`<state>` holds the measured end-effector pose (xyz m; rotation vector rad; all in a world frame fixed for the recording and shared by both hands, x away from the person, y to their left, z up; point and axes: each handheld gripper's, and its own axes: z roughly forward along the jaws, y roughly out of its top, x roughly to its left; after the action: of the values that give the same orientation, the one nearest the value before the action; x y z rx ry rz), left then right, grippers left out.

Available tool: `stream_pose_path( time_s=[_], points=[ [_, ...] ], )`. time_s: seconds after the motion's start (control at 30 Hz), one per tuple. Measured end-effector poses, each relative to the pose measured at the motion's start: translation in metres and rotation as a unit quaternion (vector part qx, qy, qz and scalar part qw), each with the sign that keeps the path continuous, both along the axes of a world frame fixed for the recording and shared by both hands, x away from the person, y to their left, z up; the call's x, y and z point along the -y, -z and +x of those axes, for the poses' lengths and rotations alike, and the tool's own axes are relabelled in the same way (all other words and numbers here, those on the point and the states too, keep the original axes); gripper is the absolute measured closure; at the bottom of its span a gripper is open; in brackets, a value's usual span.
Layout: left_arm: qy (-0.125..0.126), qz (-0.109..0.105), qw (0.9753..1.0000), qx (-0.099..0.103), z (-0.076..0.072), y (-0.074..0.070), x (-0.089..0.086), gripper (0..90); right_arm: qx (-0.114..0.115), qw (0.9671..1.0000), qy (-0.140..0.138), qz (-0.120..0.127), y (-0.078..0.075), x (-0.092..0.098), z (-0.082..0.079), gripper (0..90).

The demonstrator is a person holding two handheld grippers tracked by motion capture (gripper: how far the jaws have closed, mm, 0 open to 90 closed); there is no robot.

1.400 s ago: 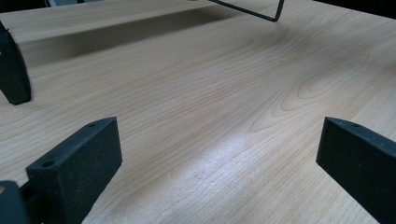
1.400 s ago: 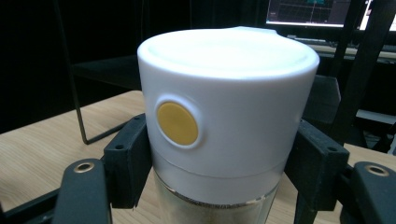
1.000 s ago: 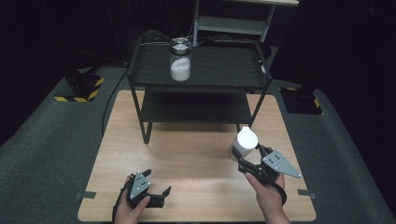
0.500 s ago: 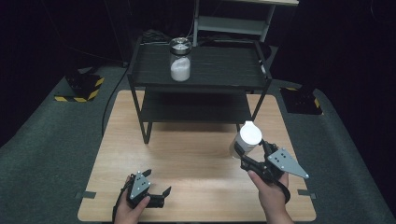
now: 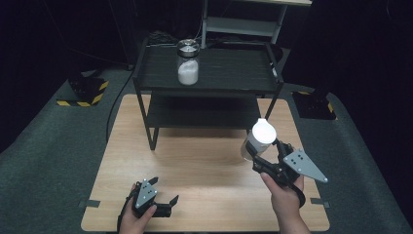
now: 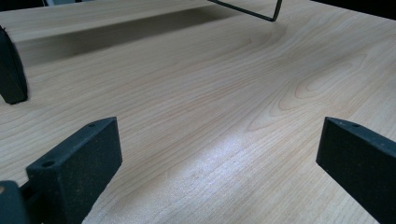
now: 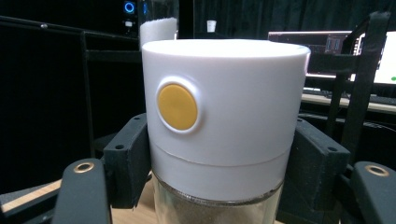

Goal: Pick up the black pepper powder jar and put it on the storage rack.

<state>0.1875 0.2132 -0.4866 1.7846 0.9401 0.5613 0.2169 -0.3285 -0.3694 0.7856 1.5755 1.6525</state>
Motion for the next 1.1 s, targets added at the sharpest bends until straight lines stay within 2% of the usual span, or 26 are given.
stream_pose_path(
  time_s=[0.13, 0.5, 0.9, 1.1],
  points=[
    [0.001, 0.002, 1.0000, -0.001, 0.000, 0.000, 0.000, 0.4, 0.000, 1.0000, 0.003, 0.003, -0.005, -0.002, 0.002, 30.4],
    [0.002, 0.000, 1.0000, 0.000, 0.000, 0.000, 0.000, 0.4, -0.001, 0.9999, 0.013, -0.011, -0.041, -0.014, 0.016, 30.4],
    [0.004, 0.001, 1.0000, 0.000, 0.000, 0.000, 0.000, 0.4, 0.003, 0.9998, 0.018, 0.001, -0.073, -0.024, 0.034, 30.4],
    [0.005, 0.003, 1.0000, 0.000, 0.001, 0.000, -0.001, 0.4, 0.004, 0.9997, 0.022, -0.007, -0.094, -0.032, 0.043, 30.5]
  ],
)
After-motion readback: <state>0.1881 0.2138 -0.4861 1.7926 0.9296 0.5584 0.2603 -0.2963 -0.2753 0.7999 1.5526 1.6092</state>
